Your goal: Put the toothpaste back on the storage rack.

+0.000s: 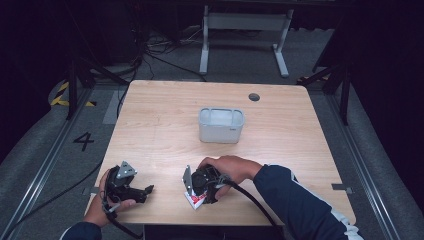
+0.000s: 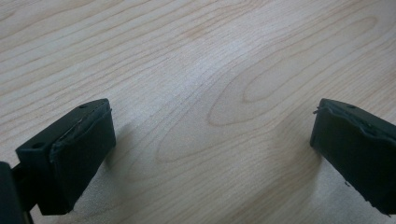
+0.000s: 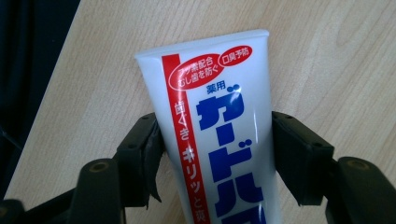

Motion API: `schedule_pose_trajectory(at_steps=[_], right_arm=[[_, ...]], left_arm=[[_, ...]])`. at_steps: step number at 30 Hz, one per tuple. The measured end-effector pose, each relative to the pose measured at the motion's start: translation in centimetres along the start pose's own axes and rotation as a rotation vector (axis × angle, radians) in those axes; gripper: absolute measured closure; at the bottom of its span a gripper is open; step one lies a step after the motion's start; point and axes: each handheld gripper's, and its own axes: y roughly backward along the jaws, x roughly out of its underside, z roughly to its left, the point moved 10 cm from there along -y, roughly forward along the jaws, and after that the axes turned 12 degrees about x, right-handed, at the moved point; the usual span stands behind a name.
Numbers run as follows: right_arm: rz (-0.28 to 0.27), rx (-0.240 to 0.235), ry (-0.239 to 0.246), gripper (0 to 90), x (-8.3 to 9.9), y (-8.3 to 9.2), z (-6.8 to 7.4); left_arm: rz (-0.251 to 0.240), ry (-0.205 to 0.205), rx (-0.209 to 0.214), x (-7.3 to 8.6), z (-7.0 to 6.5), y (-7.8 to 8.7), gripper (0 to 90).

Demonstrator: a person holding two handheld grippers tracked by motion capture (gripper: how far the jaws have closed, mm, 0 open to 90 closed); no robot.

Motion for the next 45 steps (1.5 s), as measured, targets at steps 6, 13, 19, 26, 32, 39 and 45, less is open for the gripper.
schedule_pose_trajectory(at_steps=[6, 13, 19, 26, 32, 39, 45], right_arm=[[-0.049, 0.002, -0.005, 46.7, 0.2, 0.1, -0.2], [-0.121, 0.03, -0.049, 52.2, 0.5, 0.7, -0.5], [-0.201, 0.048, -0.166, 54.7, 1.6, 1.9, -1.1], [-0.298, 0.09, -0.256, 56.9, 2.9, 3.6, -1.6], [-0.349, 0.111, -0.307, 57.8, 3.4, 4.7, -1.8], [-0.399, 0.146, -0.359, 59.1, 4.1, 6.1, -2.0], [-0.441, 0.168, -0.399, 60.4, 4.6, 6.9, -2.1]], left_arm=[[-0.001, 0.001, 0.0, 0.0, 0.0, 0.0, 0.5], [-0.003, 0.001, 0.0, 0.0, 0.0, 0.0, 0.5], [-0.005, 0.003, -0.001, 0.0, 0.0, 0.0, 0.5], [-0.007, 0.004, -0.002, 0.0, 0.0, 0.0, 0.5], [-0.006, 0.004, -0.002, 0.0, 0.0, 0.0, 0.5], [-0.003, 0.002, 0.001, 0.0, 0.0, 0.0, 0.5], [-0.003, 0.003, 0.002, 0.0, 0.0, 0.0, 0.4]])
